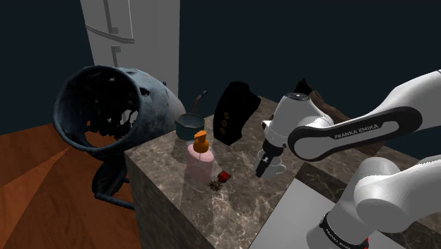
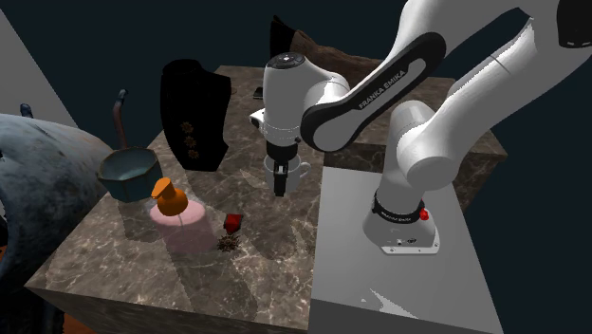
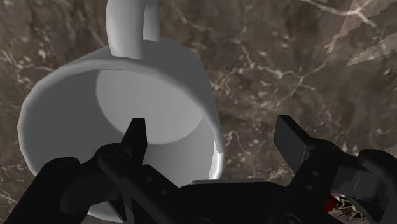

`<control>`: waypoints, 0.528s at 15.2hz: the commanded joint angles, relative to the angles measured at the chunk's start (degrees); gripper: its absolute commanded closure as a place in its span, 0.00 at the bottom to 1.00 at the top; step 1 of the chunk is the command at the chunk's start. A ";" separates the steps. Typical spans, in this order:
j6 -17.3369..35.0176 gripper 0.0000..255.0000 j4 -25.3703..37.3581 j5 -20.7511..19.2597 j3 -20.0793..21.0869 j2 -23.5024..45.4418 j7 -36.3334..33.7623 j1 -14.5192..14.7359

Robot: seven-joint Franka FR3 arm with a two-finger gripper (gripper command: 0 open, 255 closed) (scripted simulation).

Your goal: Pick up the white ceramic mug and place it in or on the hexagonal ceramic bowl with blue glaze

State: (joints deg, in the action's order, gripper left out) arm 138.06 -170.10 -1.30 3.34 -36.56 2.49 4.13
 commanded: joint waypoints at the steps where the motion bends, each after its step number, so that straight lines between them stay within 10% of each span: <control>1: 0.07 0.00 -0.03 -0.01 -0.01 0.03 0.01 -0.01; 3: 0.05 0.00 -0.02 -0.01 -0.01 0.02 0.01 -0.01; 4: 0.05 1.00 -0.02 -0.01 -0.01 0.02 0.01 -0.01; 8: 0.05 1.00 -0.02 -0.01 -0.01 0.02 0.01 -0.01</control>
State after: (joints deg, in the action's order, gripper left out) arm 138.11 -170.12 -1.31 3.34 -36.54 2.50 4.12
